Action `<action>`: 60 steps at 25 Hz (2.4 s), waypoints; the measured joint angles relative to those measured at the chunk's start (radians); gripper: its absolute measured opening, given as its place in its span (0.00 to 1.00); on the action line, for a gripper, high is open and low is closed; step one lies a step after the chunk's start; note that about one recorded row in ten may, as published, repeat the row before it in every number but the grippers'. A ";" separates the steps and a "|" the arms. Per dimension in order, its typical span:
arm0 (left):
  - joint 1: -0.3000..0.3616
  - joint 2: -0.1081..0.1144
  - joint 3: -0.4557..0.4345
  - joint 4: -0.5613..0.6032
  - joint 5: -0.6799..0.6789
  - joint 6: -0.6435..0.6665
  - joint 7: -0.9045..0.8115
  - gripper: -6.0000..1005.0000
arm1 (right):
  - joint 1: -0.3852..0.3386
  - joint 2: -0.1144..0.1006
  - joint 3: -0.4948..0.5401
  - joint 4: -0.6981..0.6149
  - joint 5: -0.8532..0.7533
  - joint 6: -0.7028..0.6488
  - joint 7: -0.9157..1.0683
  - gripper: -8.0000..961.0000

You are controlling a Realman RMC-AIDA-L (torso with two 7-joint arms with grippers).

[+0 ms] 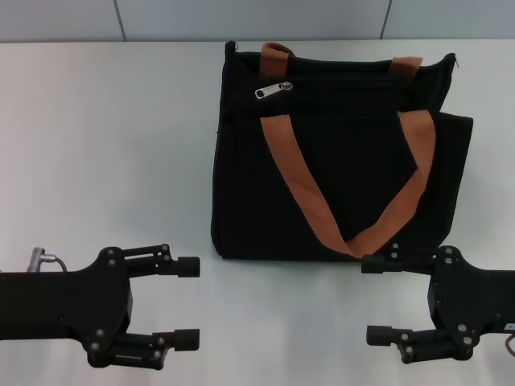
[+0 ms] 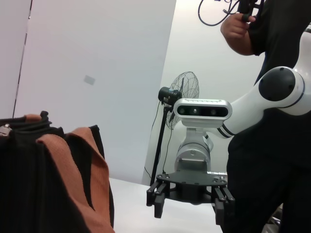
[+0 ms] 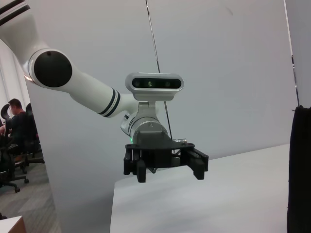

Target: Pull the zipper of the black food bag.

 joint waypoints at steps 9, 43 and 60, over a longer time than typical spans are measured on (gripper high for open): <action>0.000 0.000 -0.013 0.009 0.005 0.005 0.000 0.80 | 0.000 0.001 -0.001 0.000 0.002 0.000 0.000 0.86; -0.160 -0.097 -0.372 0.019 0.023 -0.420 -0.043 0.80 | -0.002 -0.005 0.007 0.000 0.004 -0.001 0.000 0.85; -0.242 -0.114 -0.270 0.014 0.020 -0.540 0.022 0.80 | -0.010 0.002 0.011 0.000 0.011 0.005 -0.007 0.84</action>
